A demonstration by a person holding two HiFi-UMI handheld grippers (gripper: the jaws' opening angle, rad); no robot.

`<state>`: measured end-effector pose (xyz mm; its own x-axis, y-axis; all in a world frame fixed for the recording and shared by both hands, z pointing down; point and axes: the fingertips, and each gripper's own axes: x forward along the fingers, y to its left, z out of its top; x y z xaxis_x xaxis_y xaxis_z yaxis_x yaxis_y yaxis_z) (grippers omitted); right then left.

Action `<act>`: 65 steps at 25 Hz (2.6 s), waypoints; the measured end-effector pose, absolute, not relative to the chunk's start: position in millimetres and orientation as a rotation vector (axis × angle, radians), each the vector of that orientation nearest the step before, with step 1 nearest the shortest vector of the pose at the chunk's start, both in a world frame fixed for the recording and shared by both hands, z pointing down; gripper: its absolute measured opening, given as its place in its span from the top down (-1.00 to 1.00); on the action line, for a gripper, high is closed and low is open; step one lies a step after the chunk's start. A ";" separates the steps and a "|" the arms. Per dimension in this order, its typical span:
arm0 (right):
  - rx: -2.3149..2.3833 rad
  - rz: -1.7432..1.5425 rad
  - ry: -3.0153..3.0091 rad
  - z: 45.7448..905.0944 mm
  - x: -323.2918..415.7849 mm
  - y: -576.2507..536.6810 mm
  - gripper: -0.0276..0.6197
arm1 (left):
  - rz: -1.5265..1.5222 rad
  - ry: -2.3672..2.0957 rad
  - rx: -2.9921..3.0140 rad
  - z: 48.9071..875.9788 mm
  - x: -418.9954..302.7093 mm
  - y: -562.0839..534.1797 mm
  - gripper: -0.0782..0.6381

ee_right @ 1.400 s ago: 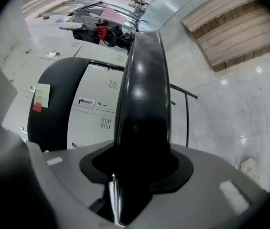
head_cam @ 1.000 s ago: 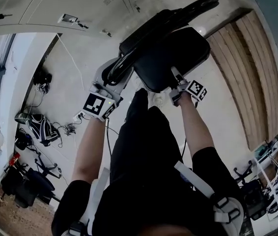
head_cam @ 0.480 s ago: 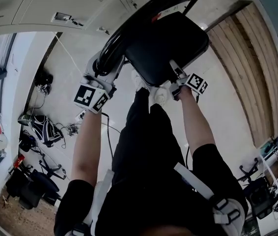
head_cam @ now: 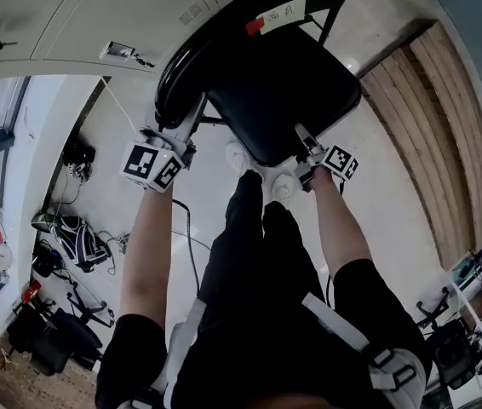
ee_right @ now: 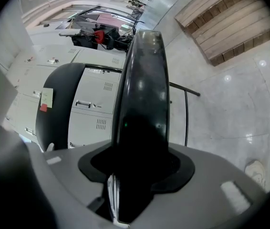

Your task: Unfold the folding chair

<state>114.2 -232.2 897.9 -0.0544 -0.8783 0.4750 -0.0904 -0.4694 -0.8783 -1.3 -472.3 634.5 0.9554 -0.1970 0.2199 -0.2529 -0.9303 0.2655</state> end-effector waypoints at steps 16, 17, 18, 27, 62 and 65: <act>-1.520 -1.593 1.040 949.6 119.6 -216.5 0.21 | 0.190 -0.305 2.708 673.4 4.4 -535.7 0.42; -1.517 -1.596 1.056 950.9 122.9 -213.6 0.21 | 0.185 -0.311 2.703 674.1 4.4 -532.9 0.42; -1.512 -1.597 1.073 951.5 126.6 -211.0 0.21 | 0.182 -0.318 2.702 674.5 4.4 -529.3 0.42; -1.519 -1.685 1.103 971.7 138.4 -183.7 0.10 | 0.167 -0.369 2.652 692.8 -2.2 -521.4 0.47; -2.368 -1.123 1.694 745.1 179.9 -227.7 0.53 | 0.181 -0.850 2.584 665.0 -79.2 -516.6 0.16; -2.375 -0.977 1.771 685.1 188.5 -232.2 0.61 | 0.110 -0.818 2.624 619.7 -71.2 -499.8 0.17</act>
<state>188.5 -232.2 685.1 0.1593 -0.8713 0.4642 -0.8574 -0.3551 -0.3724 -71.2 -499.8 619.7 0.8267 -0.5308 0.1867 -0.5613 -0.7543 0.3406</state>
